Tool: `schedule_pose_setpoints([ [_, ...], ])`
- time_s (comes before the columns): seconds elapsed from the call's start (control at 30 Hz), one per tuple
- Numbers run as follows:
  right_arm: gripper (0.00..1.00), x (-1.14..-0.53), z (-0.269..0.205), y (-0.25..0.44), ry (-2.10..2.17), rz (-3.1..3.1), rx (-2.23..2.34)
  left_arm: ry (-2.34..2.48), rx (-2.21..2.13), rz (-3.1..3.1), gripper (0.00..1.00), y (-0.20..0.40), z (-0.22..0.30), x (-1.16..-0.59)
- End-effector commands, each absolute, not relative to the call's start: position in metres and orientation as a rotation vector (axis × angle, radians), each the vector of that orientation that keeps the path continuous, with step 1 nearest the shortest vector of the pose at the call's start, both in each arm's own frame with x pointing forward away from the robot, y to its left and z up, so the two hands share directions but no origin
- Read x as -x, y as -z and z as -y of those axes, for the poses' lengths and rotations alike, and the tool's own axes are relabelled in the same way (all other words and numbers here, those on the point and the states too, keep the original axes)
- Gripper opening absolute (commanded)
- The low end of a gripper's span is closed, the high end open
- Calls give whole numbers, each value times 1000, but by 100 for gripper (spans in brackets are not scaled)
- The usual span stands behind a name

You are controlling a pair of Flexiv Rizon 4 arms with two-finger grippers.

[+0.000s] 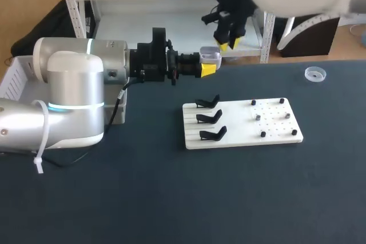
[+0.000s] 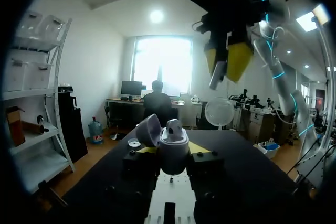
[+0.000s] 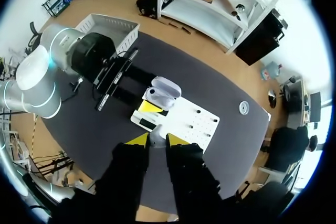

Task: Pick up each earbud case from the left stands, insert the matching earbuds, close the lid, and place the case in the box.

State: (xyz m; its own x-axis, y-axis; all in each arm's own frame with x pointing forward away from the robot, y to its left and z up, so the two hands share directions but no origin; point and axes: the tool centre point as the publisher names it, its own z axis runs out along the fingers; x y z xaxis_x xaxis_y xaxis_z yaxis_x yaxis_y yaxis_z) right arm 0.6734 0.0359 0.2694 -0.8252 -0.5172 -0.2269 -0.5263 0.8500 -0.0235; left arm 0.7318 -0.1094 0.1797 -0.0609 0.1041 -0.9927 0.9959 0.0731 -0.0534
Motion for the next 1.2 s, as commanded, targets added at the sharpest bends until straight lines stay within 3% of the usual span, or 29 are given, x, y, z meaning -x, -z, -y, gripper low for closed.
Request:
schedule_pose_setpoints([
  [0.03, 0, -683, -51, -267, -27, -2819, 823, 1146, -1205, -1360, 0, -179, 109, -732],
  [1.2, 0, -713, -67, -240, -85, -2908, 905, 1146, -1205, -1360, 0, -179, 109, -732],
])
